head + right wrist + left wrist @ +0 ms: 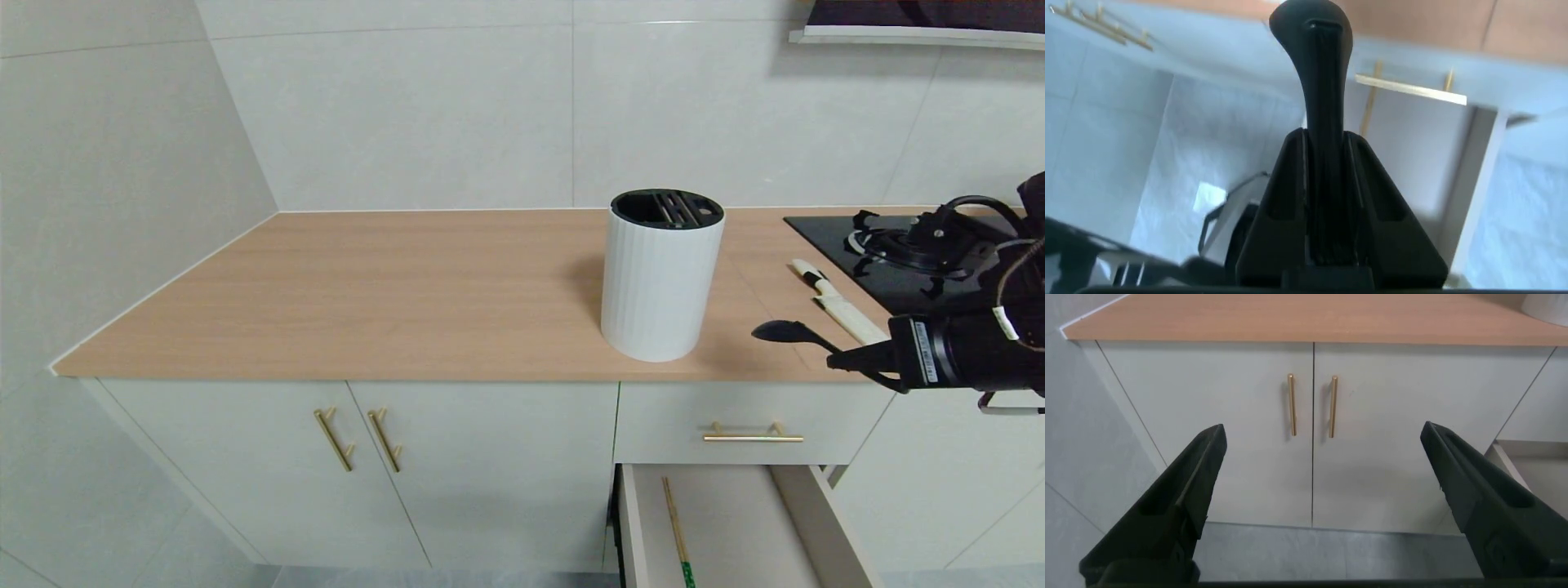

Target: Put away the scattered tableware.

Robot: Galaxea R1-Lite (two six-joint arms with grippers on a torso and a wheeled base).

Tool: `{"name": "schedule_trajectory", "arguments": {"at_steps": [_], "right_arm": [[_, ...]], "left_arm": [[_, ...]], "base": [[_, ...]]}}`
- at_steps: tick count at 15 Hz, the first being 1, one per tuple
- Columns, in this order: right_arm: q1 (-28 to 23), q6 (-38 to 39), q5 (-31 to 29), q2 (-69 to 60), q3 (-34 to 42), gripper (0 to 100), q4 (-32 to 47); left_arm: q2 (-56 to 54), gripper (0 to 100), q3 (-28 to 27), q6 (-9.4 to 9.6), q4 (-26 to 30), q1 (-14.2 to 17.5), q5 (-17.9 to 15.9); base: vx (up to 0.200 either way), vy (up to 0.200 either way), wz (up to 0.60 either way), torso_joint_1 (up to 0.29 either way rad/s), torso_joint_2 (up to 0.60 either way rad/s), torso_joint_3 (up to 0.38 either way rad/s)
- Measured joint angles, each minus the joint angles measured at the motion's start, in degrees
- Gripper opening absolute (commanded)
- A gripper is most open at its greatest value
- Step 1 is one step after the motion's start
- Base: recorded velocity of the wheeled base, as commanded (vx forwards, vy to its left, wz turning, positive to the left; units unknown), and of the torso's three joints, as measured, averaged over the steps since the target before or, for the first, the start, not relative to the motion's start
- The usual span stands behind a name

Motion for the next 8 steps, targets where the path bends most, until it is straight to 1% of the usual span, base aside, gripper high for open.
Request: {"name": "schedule_trajectory", "arguments": {"at_steps": [3,6,8], "right_arm": [[0.3,-0.3,-1.7,-2.1,4.3,0,0.0],[2.0,-2.1,-5.1,-2.3,7.6,0,-0.2],[3.1,-2.7,-5.5,-2.0,8.9,0,-0.7]], "left_arm": [[0.0,100,0.0,0.0,0.0,0.0,0.0],[0.0,100,0.0,0.0,0.0,0.0,0.0],[0.0,100,0.0,0.0,0.0,0.0,0.0]], "base": [[0.0,0.0,0.0,0.0,0.0,0.0],[0.0,0.0,0.0,0.0,0.0,0.0],[0.0,0.0,0.0,0.0,0.0,0.0]]}}
